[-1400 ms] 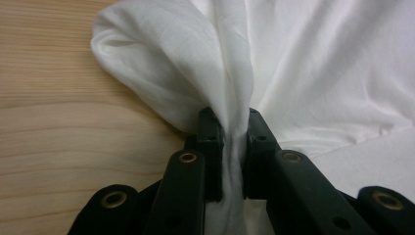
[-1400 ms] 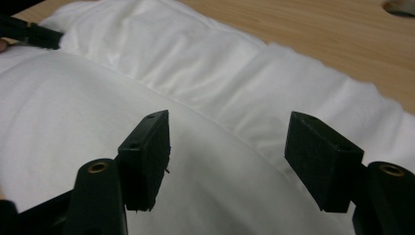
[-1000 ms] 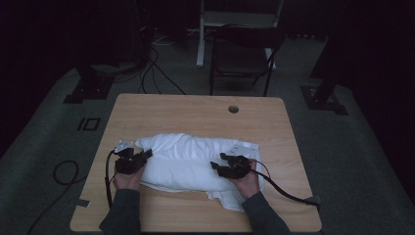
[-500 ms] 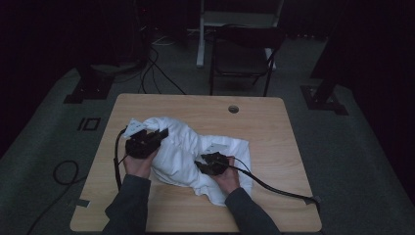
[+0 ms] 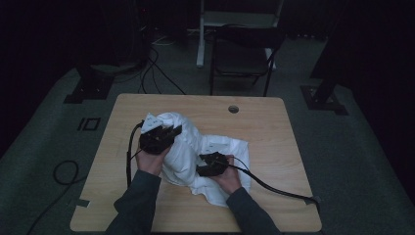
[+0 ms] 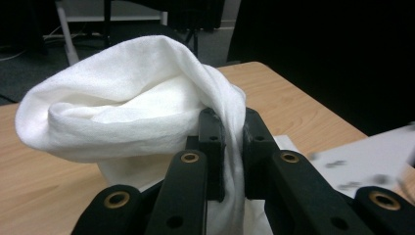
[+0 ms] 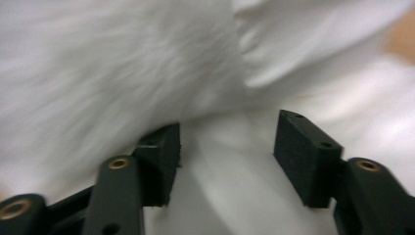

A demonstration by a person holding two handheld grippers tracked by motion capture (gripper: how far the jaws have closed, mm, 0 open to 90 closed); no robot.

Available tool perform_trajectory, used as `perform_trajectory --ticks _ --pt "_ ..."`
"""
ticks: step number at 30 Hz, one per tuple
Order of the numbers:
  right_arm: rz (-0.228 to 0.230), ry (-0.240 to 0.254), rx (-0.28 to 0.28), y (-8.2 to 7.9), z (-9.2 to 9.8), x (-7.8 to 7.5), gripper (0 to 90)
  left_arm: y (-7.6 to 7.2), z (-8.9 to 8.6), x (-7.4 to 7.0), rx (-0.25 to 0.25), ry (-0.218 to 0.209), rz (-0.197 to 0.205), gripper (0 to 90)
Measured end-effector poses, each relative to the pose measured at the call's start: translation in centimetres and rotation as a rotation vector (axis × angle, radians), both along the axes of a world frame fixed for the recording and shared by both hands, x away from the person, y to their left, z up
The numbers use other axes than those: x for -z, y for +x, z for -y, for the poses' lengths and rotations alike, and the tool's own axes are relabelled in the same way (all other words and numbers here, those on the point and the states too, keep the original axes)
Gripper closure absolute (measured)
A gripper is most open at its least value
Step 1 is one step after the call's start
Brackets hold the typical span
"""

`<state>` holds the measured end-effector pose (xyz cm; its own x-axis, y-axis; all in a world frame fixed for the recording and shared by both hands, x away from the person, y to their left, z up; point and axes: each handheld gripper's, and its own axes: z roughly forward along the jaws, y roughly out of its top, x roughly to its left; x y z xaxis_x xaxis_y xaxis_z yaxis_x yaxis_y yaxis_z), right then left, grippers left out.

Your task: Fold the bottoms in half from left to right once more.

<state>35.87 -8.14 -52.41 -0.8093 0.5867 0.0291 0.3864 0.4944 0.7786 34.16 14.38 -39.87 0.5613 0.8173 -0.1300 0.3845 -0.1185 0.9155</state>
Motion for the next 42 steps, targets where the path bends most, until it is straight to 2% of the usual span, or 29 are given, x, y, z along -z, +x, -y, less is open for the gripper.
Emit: perform_trajectory --ticks 1,4,5,7,8,10,11,12,13,14,16,18,20,22,24,26,30,36,39,40,41,42 --pt "0.025 -0.002 0.005 -0.5 1.1 -0.6 43.6 0.1 0.3 -0.1 0.008 0.012 0.000 82.5" --pt "0.027 -0.006 0.076 -0.9 4.6 -1.1 47.5 0.2 1.3 -0.3 0.034 0.033 -0.002 82.4" --pt "0.004 -0.015 0.091 -0.9 5.4 -0.8 47.4 0.3 1.8 -0.3 0.044 0.041 -0.002 82.5" --pt "-0.045 -0.062 0.074 -1.0 6.3 0.7 44.1 0.3 3.0 -0.4 0.069 0.062 0.002 82.4" --pt "-0.046 -0.068 0.077 -1.1 6.6 1.0 43.1 0.3 3.7 -0.4 0.086 0.072 0.003 82.4" --pt "-0.053 -0.001 0.109 -1.3 7.9 0.9 43.6 0.3 5.2 -0.4 0.117 0.092 0.003 82.4" --pt "-0.043 0.023 0.134 -1.3 8.6 0.6 43.4 0.3 5.9 -0.2 0.131 0.096 0.001 82.3" --pt "-0.032 0.032 0.157 -1.3 9.3 0.2 43.0 0.3 6.8 0.0 0.150 0.104 -0.002 82.3" --pt "-0.025 0.043 0.180 -1.3 10.1 -0.2 42.7 0.3 6.8 0.0 0.150 0.104 -0.002 82.3" --pt "-0.025 0.043 0.180 -1.3 10.1 -0.2 42.7 0.4 7.9 0.4 0.171 0.119 -0.009 82.3" --pt "-0.009 0.077 0.236 -1.4 11.9 -1.2 41.3 0.5 9.9 1.3 0.212 0.148 -0.028 82.1" --pt "0.006 0.106 0.274 -1.4 13.2 -1.9 40.6 0.5 11.7 2.5 0.252 0.152 -0.058 81.7" --pt "0.010 0.131 0.331 -1.3 14.3 -2.4 40.6 0.4 12.9 3.3 0.285 0.161 -0.067 80.6" --pt "0.021 0.191 0.384 -1.1 15.6 -3.3 40.4 0.2 13.9 4.0 0.317 0.169 -0.079 77.2" --pt "0.030 0.236 0.402 -1.0 16.5 -4.2 40.3 0.0 14.7 4.4 0.351 0.162 -0.081 70.1" --pt "0.044 0.235 0.412 -0.8 16.8 -4.9 40.1 -0.3 15.0 4.4 0.367 0.165 -0.066 62.6" --pt "0.057 0.292 0.397 -0.5 16.8 -6.4 40.1 -0.4 15.1 4.4 0.375 0.159 -0.069 58.9" --pt "0.091 0.355 0.299 0.0 14.9 -9.5 39.2 -0.1 15.0 5.4 0.387 0.147 -0.099 58.9" --pt "0.099 0.362 0.265 0.2 14.1 -10.2 39.1 -0.1 15.2 5.7 0.394 0.152 -0.098 58.9" --pt "0.108 0.356 0.235 0.3 13.5 -10.6 39.1 -0.1 15.3 5.9 0.398 0.147 -0.103 58.9" --pt "0.096 0.321 0.178 0.5 12.5 -10.6 43.1 -0.1 15.3 6.1 0.403 0.145 -0.099 58.9" --pt "0.078 0.294 0.160 0.7 12.1 -10.3 47.6 -0.2 15.4 6.1 0.407 0.143 -0.102 58.5"
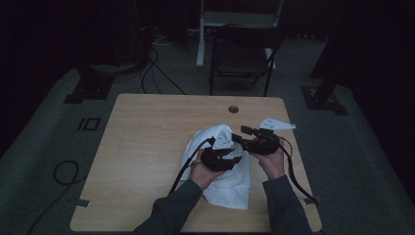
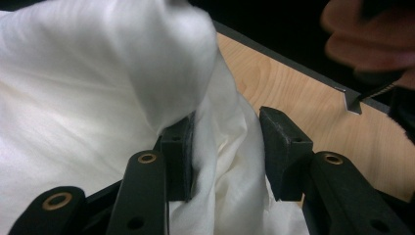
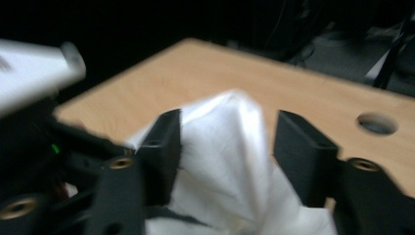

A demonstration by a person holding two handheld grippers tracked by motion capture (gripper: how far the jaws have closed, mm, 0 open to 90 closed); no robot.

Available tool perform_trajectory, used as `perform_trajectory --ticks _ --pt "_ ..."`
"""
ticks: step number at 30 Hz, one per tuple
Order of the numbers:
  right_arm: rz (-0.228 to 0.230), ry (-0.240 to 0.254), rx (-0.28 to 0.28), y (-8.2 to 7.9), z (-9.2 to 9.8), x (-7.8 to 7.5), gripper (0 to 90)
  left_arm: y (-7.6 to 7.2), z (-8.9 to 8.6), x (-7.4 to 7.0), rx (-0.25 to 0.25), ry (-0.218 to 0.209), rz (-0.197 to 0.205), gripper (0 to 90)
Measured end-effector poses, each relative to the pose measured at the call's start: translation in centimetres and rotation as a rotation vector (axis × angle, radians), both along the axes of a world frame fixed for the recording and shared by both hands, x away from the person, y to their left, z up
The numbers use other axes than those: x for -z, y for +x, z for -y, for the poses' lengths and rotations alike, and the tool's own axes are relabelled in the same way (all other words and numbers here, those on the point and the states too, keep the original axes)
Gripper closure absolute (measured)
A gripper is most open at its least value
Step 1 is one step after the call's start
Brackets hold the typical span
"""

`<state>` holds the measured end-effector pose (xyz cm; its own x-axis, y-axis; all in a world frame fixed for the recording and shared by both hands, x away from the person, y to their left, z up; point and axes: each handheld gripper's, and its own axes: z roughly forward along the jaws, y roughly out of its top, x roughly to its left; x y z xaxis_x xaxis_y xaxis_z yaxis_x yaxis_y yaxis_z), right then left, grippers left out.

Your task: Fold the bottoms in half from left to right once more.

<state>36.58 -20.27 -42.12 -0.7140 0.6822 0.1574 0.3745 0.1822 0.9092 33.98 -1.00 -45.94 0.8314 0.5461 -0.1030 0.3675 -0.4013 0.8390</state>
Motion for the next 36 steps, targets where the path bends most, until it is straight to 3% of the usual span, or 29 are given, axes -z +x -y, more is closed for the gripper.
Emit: perform_trajectory --ticks 4,7,10,11,12,13,16,17,19,20,21,22,23,25,26,27,32,36 --pt "-0.037 -0.081 0.007 0.6 -0.6 1.5 61.1 -0.5 -0.1 -0.2 0.021 -0.016 0.000 56.0" --pt "-0.084 -0.094 0.038 1.3 -0.2 2.9 71.8 -1.4 -0.5 -1.0 0.044 -0.038 0.012 54.2" --pt "-0.122 -0.101 0.070 1.8 0.6 4.3 74.3 -2.6 -2.5 -2.6 0.059 -0.108 0.044 51.4" --pt "-0.129 -0.098 0.070 1.9 0.8 4.6 74.3 -2.6 -2.5 -2.6 0.059 -0.108 0.044 51.0" --pt "-0.136 -0.098 0.073 1.9 0.9 4.8 74.2 -2.7 -4.2 -3.5 0.054 -0.177 0.046 51.0" --pt "-0.136 -0.098 0.073 1.9 0.9 4.8 74.2 -2.7 -4.2 -3.5 0.054 -0.177 0.046 50.9" --pt "-0.150 -0.109 0.083 1.9 1.1 5.4 72.4 -2.6 -6.8 -4.5 -0.041 -0.188 0.094 51.1" --pt "-0.150 -0.109 0.083 1.9 1.1 5.4 72.4 -2.3 -7.7 -4.6 -0.088 -0.174 0.102 51.1" --pt "-0.154 -0.118 0.096 2.0 1.2 5.5 70.5 -1.4 -9.0 -4.2 -0.210 -0.083 0.156 51.3" --pt "-0.155 -0.124 0.104 2.0 1.2 5.5 68.7 -0.7 -9.5 -3.7 -0.243 -0.056 0.143 51.5" --pt "-0.152 -0.127 0.127 1.9 1.4 5.3 61.3 0.1 -9.9 -3.1 -0.262 -0.044 0.117 51.5" --pt "-0.152 -0.127 0.127 1.9 1.4 5.3 61.3 0.7 -10.2 -2.3 -0.290 -0.026 0.096 51.5" --pt "-0.132 -0.116 0.152 1.5 1.6 4.6 52.9 1.2 -10.3 -1.6 -0.303 -0.013 0.077 51.5" --pt "-0.113 -0.115 0.163 1.2 1.7 4.2 50.1 1.7 -10.2 -0.2 -0.311 0.007 0.023 51.5" --pt "-0.075 -0.112 0.177 0.4 1.7 3.1 45.2 1.8 -10.0 0.3 -0.307 0.006 0.008 51.5" --pt "-0.075 -0.112 0.177 0.4 1.7 3.1 45.2 1.8 -9.8 0.8 -0.298 0.007 -0.001 51.5" --pt "0.010 -0.087 0.159 -1.7 1.0 0.8 40.6 1.9 -8.7 1.2 -0.283 0.007 -0.008 51.4" --pt "0.032 -0.108 0.107 -2.9 -0.1 0.6 40.1 1.9 -8.0 1.3 -0.268 0.017 0.000 51.0"
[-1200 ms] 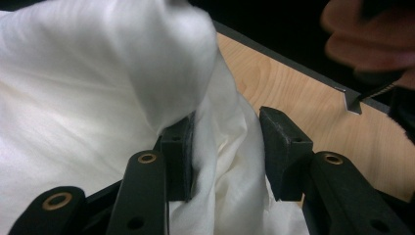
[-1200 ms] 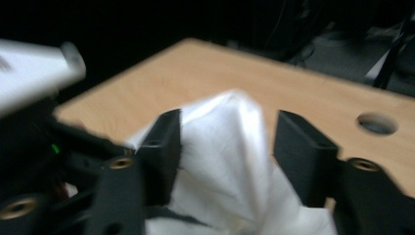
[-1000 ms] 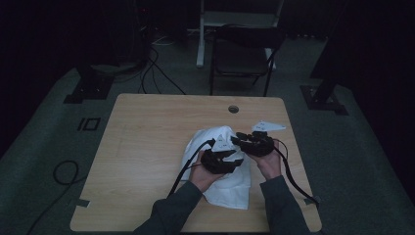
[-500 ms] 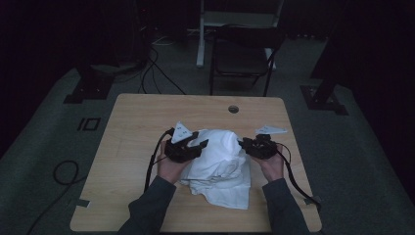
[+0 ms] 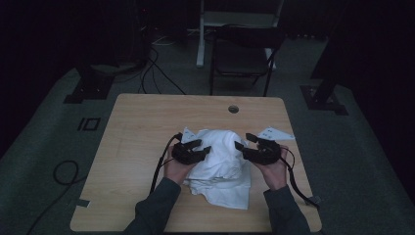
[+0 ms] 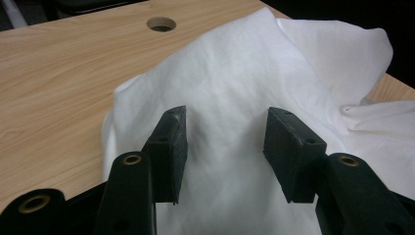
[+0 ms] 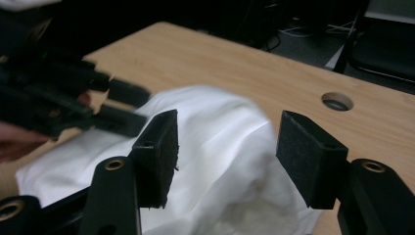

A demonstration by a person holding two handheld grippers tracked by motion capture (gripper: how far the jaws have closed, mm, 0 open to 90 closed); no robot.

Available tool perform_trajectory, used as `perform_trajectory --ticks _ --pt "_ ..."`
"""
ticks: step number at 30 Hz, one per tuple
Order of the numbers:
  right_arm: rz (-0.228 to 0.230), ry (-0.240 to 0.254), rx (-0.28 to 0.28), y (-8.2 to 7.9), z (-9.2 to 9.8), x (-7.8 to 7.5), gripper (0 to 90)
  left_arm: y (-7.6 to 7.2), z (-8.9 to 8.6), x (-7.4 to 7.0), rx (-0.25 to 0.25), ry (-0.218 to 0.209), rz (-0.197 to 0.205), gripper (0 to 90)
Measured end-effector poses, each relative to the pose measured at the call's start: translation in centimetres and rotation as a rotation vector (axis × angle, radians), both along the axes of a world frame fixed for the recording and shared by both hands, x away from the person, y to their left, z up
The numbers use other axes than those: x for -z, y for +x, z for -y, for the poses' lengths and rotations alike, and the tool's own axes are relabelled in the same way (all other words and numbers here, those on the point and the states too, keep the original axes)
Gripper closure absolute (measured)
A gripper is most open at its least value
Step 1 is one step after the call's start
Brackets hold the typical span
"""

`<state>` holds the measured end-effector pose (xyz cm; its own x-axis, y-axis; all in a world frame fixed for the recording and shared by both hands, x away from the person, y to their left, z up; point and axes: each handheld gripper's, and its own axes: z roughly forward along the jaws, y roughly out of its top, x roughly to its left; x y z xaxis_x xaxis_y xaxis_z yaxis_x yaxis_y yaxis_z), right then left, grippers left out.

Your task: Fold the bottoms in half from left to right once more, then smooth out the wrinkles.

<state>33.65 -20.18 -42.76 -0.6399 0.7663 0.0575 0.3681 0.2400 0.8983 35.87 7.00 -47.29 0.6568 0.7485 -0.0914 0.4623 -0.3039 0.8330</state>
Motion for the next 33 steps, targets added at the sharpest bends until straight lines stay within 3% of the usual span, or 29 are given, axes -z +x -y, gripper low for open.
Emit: perform_trajectory --ticks 2,3,7,15,16,18,19,20,21,23,25,27,28,29,30,31,32,33 --pt "-0.009 -0.019 -0.017 -0.2 -0.4 0.5 39.8 0.0 0.5 0.3 0.008 0.004 -0.006 50.5" --pt "-0.027 -0.050 -0.016 -0.2 -0.5 1.4 39.5 0.1 1.0 0.7 0.017 0.012 -0.015 50.3" --pt "-0.076 -0.091 0.002 0.2 -0.1 3.3 39.9 0.1 1.8 1.5 0.033 0.027 -0.027 49.3" --pt "-0.173 -0.136 0.002 1.5 -0.4 6.2 39.9 0.0 3.2 2.9 0.041 0.057 -0.034 47.2" --pt "-0.206 -0.214 0.027 2.2 -0.9 7.8 46.8 -0.1 3.3 3.2 0.043 0.070 -0.029 46.5" --pt "-0.252 -0.266 0.060 2.9 -0.9 9.5 59.3 -0.2 3.5 3.8 0.050 0.086 -0.022 45.5" --pt "-0.252 -0.266 0.060 2.9 -0.9 9.5 59.3 -0.2 3.5 4.1 0.049 0.078 -0.018 45.5" --pt "-0.284 -0.256 0.083 3.3 -0.5 10.8 65.7 -0.4 3.3 4.3 0.057 0.064 -0.016 45.3" --pt "-0.292 -0.225 0.088 3.3 -0.1 11.1 67.7 -0.5 3.3 4.4 0.064 0.062 -0.011 44.7" --pt "-0.301 -0.210 0.100 3.4 0.2 11.1 69.9 -0.6 3.2 4.3 0.071 0.056 -0.014 44.0" --pt "-0.297 -0.234 0.136 3.3 0.7 11.0 71.1 -0.7 2.7 3.9 0.087 0.045 -0.023 43.5" --pt "-0.311 -0.236 0.166 3.2 1.3 10.7 69.6 -1.0 1.9 3.2 0.091 0.006 -0.023 43.4" --pt "-0.308 -0.222 0.191 2.8 1.9 9.8 66.5 -1.3 1.4 2.7 0.085 -0.010 -0.007 43.2" --pt "-0.296 -0.215 0.194 2.5 2.1 9.0 56.3 -1.7 0.3 1.7 0.069 -0.036 0.021 43.0" --pt "-0.269 -0.194 0.193 2.1 2.3 8.0 50.3 -1.7 0.3 1.7 0.069 -0.036 0.021 43.0" --pt "-0.269 -0.194 0.193 2.1 2.3 8.0 50.3 -1.9 -0.3 1.3 0.059 -0.045 0.033 43.0" --pt "-0.238 -0.160 0.183 1.6 2.4 6.8 44.4 -1.9 -0.9 0.9 0.050 -0.050 0.048 43.0" --pt "-0.167 -0.115 0.160 0.5 1.9 4.6 37.1 -1.8 -1.9 0.3 0.028 -0.054 0.060 42.9"
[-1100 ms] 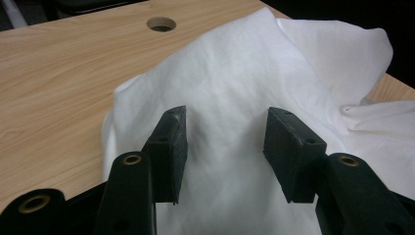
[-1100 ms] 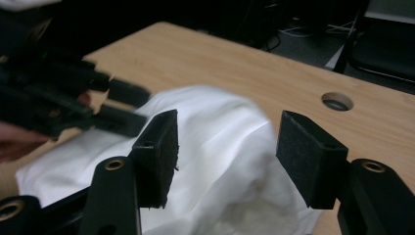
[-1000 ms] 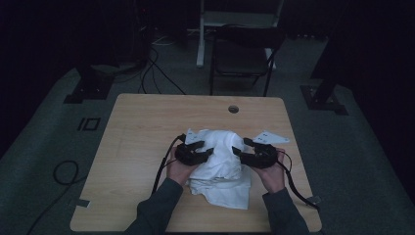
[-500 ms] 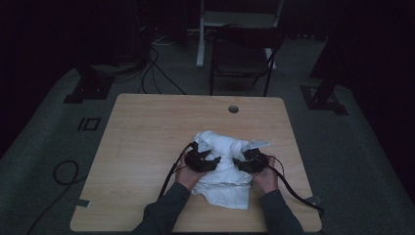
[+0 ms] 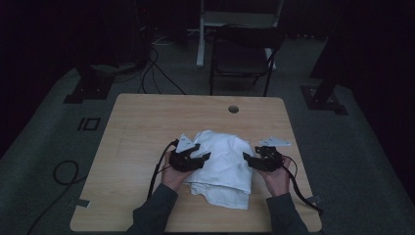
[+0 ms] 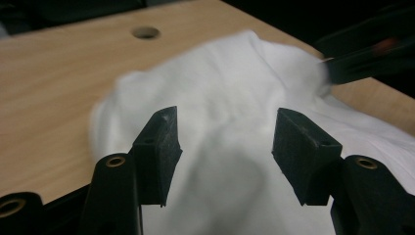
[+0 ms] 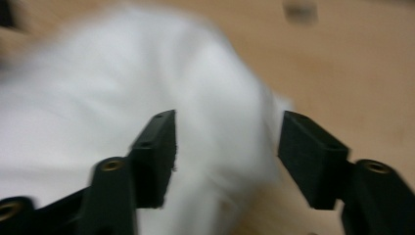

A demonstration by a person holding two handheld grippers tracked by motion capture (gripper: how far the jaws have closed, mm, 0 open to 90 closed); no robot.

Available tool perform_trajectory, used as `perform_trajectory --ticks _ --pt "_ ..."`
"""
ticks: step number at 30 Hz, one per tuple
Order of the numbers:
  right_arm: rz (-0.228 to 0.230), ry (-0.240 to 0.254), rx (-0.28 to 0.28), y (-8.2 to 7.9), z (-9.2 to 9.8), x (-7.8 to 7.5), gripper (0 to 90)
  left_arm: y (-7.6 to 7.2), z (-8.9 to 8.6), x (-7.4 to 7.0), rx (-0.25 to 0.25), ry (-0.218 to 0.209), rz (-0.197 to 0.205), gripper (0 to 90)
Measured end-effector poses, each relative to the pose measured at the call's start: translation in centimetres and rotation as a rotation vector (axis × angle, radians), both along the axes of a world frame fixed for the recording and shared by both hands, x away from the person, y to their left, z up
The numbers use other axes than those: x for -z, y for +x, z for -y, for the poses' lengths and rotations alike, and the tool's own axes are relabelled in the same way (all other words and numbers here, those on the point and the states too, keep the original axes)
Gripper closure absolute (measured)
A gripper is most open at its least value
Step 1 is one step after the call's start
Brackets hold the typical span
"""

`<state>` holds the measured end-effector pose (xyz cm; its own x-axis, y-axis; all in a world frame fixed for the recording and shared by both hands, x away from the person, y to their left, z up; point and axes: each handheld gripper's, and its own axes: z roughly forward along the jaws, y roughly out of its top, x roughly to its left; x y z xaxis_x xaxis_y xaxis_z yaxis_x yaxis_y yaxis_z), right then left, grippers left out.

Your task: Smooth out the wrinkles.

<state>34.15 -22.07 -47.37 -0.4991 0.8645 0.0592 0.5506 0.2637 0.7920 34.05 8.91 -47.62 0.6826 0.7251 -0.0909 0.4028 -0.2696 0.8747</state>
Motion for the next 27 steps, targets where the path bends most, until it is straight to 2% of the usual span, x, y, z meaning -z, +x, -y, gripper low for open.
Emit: perform_trajectory --ticks 1,2,3,4,5,6,7,8,9,10,11,13,14,15,16,18,19,20,22,23,24,25,26,27 --pt "0.000 0.000 0.000 0.0 0.0 0.0 37.1 0.0 0.0 0.0 0.000 0.000 0.000 42.7" --pt "0.041 0.014 -0.028 -0.5 -0.6 -0.9 35.6 0.1 -0.4 -0.1 -0.019 0.002 0.003 42.7" --pt "0.068 0.024 -0.073 -0.8 -1.4 -1.5 34.3 0.3 -0.8 -0.2 -0.036 -0.006 0.000 42.7" --pt "0.088 0.055 -0.176 -0.9 -3.4 -1.9 32.1 0.7 -1.1 0.1 -0.048 -0.013 -0.017 42.7" --pt "0.092 0.058 -0.208 -0.7 -4.3 -1.6 29.9 0.9 -0.9 0.4 -0.045 0.001 -0.024 42.7" --pt "0.097 0.042 -0.235 -0.4 -5.3 -1.0 27.9 1.0 -0.6 0.8 -0.044 0.021 -0.033 42.7" --pt "0.083 0.030 -0.255 0.2 -6.0 -0.2 25.6 1.0 -0.6 0.8 -0.044 0.021 -0.033 42.7" --pt "0.052 0.023 -0.269 0.8 -6.5 0.8 23.0 1.2 -0.3 1.4 -0.037 0.038 -0.047 42.0" --pt "0.027 0.003 -0.277 1.4 -6.8 1.9 20.8 1.5 0.6 2.8 -0.014 0.073 -0.080 41.8" --pt "0.011 -0.037 -0.278 2.0 -7.0 3.0 20.1 1.5 0.6 2.8 -0.014 0.073 -0.080 41.8" --pt "-0.014 -0.068 -0.280 2.5 -6.8 4.0 19.1 1.5 0.9 3.5 -0.009 0.085 -0.094 41.4" --pt "-0.039 -0.082 -0.273 3.1 -5.7 5.5 18.7 1.4 1.5 4.8 0.005 0.080 -0.096 40.7" --pt "-0.053 -0.066 -0.266 3.1 -4.9 5.9 18.6 1.2 1.5 5.3 0.010 0.046 -0.093 40.4" --pt "-0.057 -0.052 -0.266 3.0 -4.1 6.0 18.7 1.2 1.5 5.3 0.010 0.046 -0.093 40.1" --pt "-0.057 -0.052 -0.266 3.0 -4.1 6.0 18.7 1.1 1.4 5.2 0.022 0.026 -0.099 40.1" --pt "-0.041 -0.052 -0.249 2.3 -2.3 5.3 18.7 0.6 1.0 4.8 0.042 -0.013 -0.101 37.7" --pt "-0.041 -0.052 -0.249 2.3 -2.3 5.3 18.7 0.4 0.7 4.5 0.048 -0.042 -0.106 37.7" --pt "-0.034 -0.069 -0.257 1.9 -1.4 4.9 18.7 0.1 0.4 4.3 0.046 -0.062 -0.104 37.4" --pt "-0.033 -0.067 -0.267 1.7 -0.9 4.8 18.6 -0.7 -0.4 3.8 0.035 -0.072 -0.077 37.4" --pt "-0.020 -0.054 -0.284 1.0 0.0 4.5 20.3 -1.3 -1.2 3.5 0.022 -0.073 -0.056 37.4" --pt "-0.020 -0.054 -0.284 1.0 0.0 4.5 20.3 -1.3 -1.2 3.5 0.022 -0.073 -0.056 37.7" --pt "-0.035 -0.087 -0.303 0.7 0.5 4.7 22.4 -1.3 -1.4 3.7 0.000 -0.023 -0.058 38.0" --pt "-0.051 -0.135 -0.296 0.7 0.5 5.1 23.0 -1.3 -1.4 3.7 0.000 -0.023 -0.058 37.9" --pt "-0.051 -0.135 -0.296 0.7 0.5 5.1 23.0 -1.2 -1.3 4.1 0.007 -0.012 -0.068 37.9"
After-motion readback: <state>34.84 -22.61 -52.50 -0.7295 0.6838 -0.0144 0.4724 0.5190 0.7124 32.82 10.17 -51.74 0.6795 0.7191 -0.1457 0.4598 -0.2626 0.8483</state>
